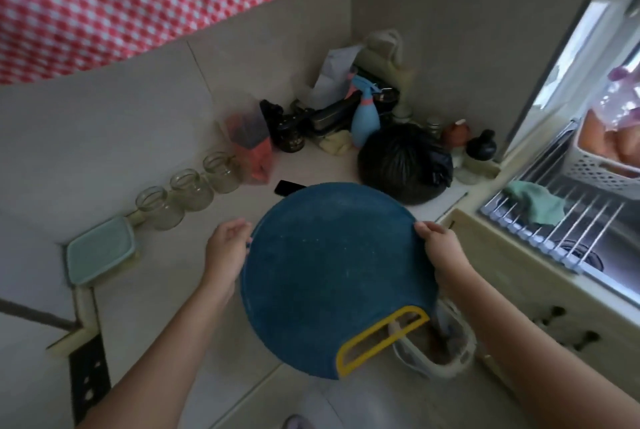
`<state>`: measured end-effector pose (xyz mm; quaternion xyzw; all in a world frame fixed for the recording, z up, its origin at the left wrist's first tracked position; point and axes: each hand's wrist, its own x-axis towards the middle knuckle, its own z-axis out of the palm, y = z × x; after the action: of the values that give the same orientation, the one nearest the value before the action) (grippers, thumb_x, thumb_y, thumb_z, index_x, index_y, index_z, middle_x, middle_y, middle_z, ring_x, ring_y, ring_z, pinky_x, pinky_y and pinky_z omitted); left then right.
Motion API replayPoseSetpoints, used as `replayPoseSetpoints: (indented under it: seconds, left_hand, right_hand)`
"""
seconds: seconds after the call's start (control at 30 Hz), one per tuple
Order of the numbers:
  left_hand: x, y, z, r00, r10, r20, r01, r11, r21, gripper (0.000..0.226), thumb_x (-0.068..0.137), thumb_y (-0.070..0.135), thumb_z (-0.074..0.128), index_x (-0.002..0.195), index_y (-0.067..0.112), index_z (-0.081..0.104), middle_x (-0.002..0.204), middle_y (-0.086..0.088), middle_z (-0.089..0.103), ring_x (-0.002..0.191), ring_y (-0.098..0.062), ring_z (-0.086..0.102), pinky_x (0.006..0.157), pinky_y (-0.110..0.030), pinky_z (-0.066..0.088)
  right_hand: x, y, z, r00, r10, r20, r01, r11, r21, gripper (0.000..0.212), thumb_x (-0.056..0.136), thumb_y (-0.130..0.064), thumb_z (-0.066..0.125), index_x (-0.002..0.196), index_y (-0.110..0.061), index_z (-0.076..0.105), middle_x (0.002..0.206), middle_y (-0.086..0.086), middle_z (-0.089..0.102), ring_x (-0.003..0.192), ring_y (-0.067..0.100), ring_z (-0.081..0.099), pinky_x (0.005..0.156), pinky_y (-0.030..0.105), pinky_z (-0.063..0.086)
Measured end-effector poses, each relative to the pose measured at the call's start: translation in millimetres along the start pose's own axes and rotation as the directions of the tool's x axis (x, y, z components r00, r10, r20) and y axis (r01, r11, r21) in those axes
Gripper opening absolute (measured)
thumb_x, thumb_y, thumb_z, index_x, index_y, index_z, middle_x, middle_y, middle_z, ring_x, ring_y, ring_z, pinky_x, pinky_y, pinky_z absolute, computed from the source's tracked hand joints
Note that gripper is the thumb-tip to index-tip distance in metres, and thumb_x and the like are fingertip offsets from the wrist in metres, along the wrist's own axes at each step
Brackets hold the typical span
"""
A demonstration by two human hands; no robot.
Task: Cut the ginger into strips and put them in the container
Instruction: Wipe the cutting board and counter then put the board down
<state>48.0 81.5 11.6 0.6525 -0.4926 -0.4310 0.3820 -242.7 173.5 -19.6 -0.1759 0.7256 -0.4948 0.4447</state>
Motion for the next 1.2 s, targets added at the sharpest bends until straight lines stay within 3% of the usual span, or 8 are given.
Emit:
replayPoseSetpoints:
  seconds: [0.17, 0.3, 0.47, 0.6, 0.7, 0.87, 1.07, 1.2]
  left_hand:
    - [-15, 17, 37, 0.941, -0.231, 0.246, 0.259, 0.962, -0.085, 0.025, 0.092, 0.034, 0.057, 0.104, 0.013, 0.06, 0.081, -0.002, 0.055, 0.068, -0.016, 0.048, 0.061, -0.026, 0.037]
    - [-40, 32, 60, 0.632, -0.307, 0.711, 0.578, 0.798, -0.169, 0.046, 0.09, 0.047, 0.048, 0.109, 0.01, 0.068, 0.107, -0.012, 0.068, 0.094, -0.026, 0.065, 0.08, -0.037, 0.049]
    - [-77, 23, 84, 0.569, -0.333, 0.752, 0.692, 0.687, -0.22, 0.041, 0.086, 0.034, 0.052, 0.115, 0.008, 0.064, 0.11, -0.013, 0.068, 0.09, -0.028, 0.069, 0.073, -0.04, 0.058]
    - [-92, 29, 106, 0.586, -0.341, 0.735, 0.686, 0.692, -0.226, 0.034, 0.095, 0.033, 0.046, 0.107, 0.008, 0.065, 0.099, -0.012, 0.072, 0.08, -0.026, 0.071, 0.063, -0.037, 0.059]
    - [-102, 36, 123, 0.585, -0.337, 0.738, 0.669, 0.715, -0.203, 0.036, 0.097, 0.035, 0.042, 0.102, 0.008, 0.066, 0.095, -0.013, 0.073, 0.078, -0.027, 0.071, 0.073, -0.042, 0.055]
    - [-110, 39, 147, 0.668, -0.325, 0.669, 0.598, 0.77, -0.223, 0.048, 0.095, 0.048, 0.04, 0.108, 0.008, 0.064, 0.101, -0.013, 0.072, 0.088, -0.026, 0.069, 0.077, -0.041, 0.05]
    - [-103, 44, 146, 0.714, -0.262, 0.649, 0.49, 0.85, -0.196, 0.041, 0.097, 0.044, 0.038, 0.105, 0.013, 0.064, 0.092, -0.007, 0.074, 0.08, -0.021, 0.071, 0.066, -0.036, 0.054]
    - [-95, 51, 139, 0.709, -0.266, 0.653, 0.473, 0.866, -0.162, 0.034, 0.097, 0.038, 0.043, 0.106, 0.014, 0.064, 0.099, -0.008, 0.073, 0.087, -0.024, 0.07, 0.069, -0.038, 0.053]
  right_hand:
    - [-2, -9, -75, 0.998, 0.002, -0.059, -0.002, 1.0, -0.012, 0.016, 0.098, -0.026, 0.052, 0.098, -0.015, 0.063, 0.09, 0.009, 0.068, 0.083, 0.028, 0.065, 0.078, 0.038, 0.054]
    - [2, -7, -112, 0.995, 0.024, -0.092, -0.023, 1.0, 0.015, 0.021, 0.096, -0.026, 0.055, 0.096, -0.009, 0.068, 0.083, 0.011, 0.072, 0.074, 0.027, 0.067, 0.078, 0.041, 0.055]
    - [-2, 20, -129, 0.991, 0.086, -0.099, -0.073, 0.988, 0.134, 0.022, 0.097, -0.025, 0.054, 0.092, -0.009, 0.069, 0.08, 0.008, 0.07, 0.073, 0.025, 0.064, 0.072, 0.034, 0.052]
    - [-9, 48, -128, 0.974, -0.141, -0.175, 0.038, 0.871, -0.49, 0.041, 0.102, -0.033, 0.039, 0.133, -0.01, 0.052, 0.14, 0.011, 0.05, 0.129, 0.026, 0.045, 0.107, 0.035, 0.034]
    - [-48, 57, -93, 0.905, -0.394, 0.162, 0.414, 0.722, -0.554, 0.058, 0.1, -0.044, 0.031, 0.152, -0.025, 0.013, 0.157, -0.014, -0.005, 0.144, 0.003, -0.012, 0.118, 0.023, -0.003]
    - [-110, 61, -18, 0.644, -0.499, 0.58, 0.753, 0.55, -0.362, 0.055, 0.097, -0.049, 0.016, 0.146, -0.035, -0.004, 0.157, -0.018, -0.01, 0.141, -0.006, -0.018, 0.113, 0.015, -0.014]
    - [-29, 113, -61, 0.96, -0.199, 0.197, 0.243, 0.942, -0.233, 0.05, 0.103, -0.041, 0.022, 0.148, -0.036, 0.003, 0.157, -0.018, -0.004, 0.144, 0.002, -0.01, 0.117, 0.024, -0.008]
    - [6, 129, -101, 0.996, 0.047, 0.072, -0.027, 0.963, -0.268, 0.06, 0.101, -0.047, 0.02, 0.153, -0.021, 0.002, 0.16, -0.005, -0.007, 0.146, 0.009, -0.007, 0.119, 0.029, -0.004]
